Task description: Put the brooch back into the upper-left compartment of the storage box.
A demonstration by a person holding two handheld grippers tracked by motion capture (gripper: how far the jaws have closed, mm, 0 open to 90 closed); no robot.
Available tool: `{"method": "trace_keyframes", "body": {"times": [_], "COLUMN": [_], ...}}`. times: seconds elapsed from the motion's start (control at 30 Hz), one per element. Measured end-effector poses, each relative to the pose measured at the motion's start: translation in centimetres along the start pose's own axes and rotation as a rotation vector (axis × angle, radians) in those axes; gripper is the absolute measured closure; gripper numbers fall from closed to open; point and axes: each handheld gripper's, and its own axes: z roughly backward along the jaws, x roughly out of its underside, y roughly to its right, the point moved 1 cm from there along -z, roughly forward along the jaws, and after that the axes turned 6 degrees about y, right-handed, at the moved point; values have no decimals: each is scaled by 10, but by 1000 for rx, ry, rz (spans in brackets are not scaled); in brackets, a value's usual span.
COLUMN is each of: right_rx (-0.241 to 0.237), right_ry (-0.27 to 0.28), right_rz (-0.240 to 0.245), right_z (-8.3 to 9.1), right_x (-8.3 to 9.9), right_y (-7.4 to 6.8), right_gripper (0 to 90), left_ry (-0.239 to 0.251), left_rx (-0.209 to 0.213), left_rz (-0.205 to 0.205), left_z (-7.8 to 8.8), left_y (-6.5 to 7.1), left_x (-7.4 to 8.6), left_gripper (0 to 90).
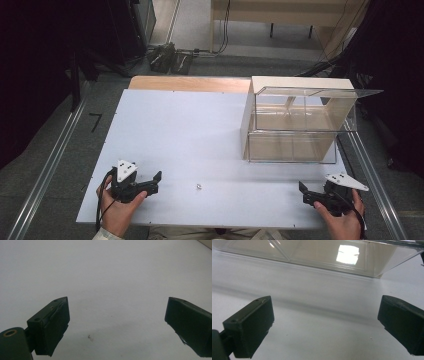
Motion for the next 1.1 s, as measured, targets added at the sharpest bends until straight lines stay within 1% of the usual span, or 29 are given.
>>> {"method": "trace_keyframes", "body": {"times": [0.4, 0.83, 1.0, 1.1], "right_rx": [-3, -6, -8, -8], "right_ry": [-10, -11, -12, -11], "right_rz": [0, 4, 5, 4], "right_z": [-1, -1, -1, -1], "right_x": [0, 0, 0, 0], "right_y": [0, 0, 0, 0], "right_gripper": [0, 0, 0, 0], "left_ry": [-4, -11, -17, -13], "left_rx": [34, 57, 71, 77], "left_rz": [-7, -20, -32, -30], "left_z": [-4, -8, -9, -10], "left_y": [11, 22, 26, 29], "left_x": [-1, -2, -2, -2], "left_gripper": [71, 71, 71, 71]}}
